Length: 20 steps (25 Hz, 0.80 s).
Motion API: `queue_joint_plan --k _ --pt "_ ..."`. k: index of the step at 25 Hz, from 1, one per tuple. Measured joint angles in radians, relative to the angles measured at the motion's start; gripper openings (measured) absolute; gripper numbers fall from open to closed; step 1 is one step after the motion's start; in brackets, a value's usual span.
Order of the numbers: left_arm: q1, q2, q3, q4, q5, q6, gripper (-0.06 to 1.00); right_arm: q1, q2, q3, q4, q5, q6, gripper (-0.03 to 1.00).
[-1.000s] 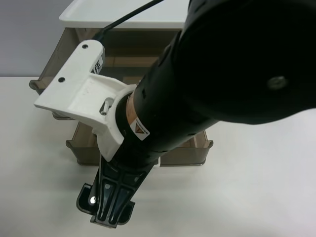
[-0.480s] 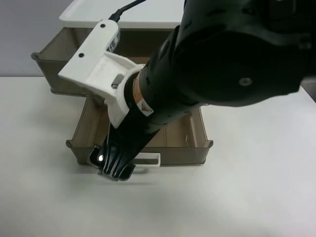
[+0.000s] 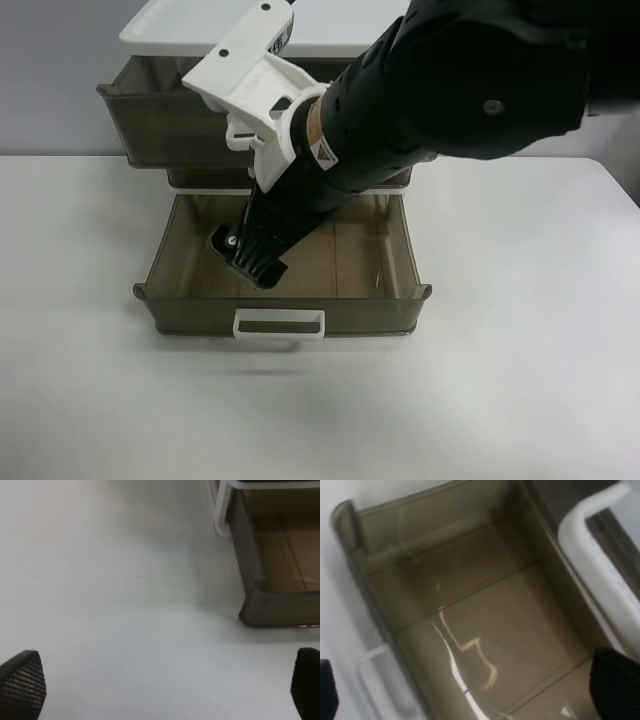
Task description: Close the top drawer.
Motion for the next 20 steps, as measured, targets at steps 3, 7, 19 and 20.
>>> queue_joint_plan --k 3,7,19,20 --pt "0.000 0.000 0.000 0.000 0.000 0.000 0.99 -0.026 0.022 -0.005 0.002 -0.036 0.000 0.99" --pt "0.000 0.000 0.000 0.000 0.000 0.000 0.99 -0.050 0.073 -0.076 0.002 -0.037 -0.001 0.99" --pt "0.000 0.000 0.000 0.001 0.000 0.000 0.99 -0.139 0.182 -0.236 0.038 0.000 -0.040 0.99" --pt "0.000 0.000 0.000 0.001 0.000 0.000 0.99 -0.147 0.184 -0.236 0.057 0.000 -0.048 0.99"
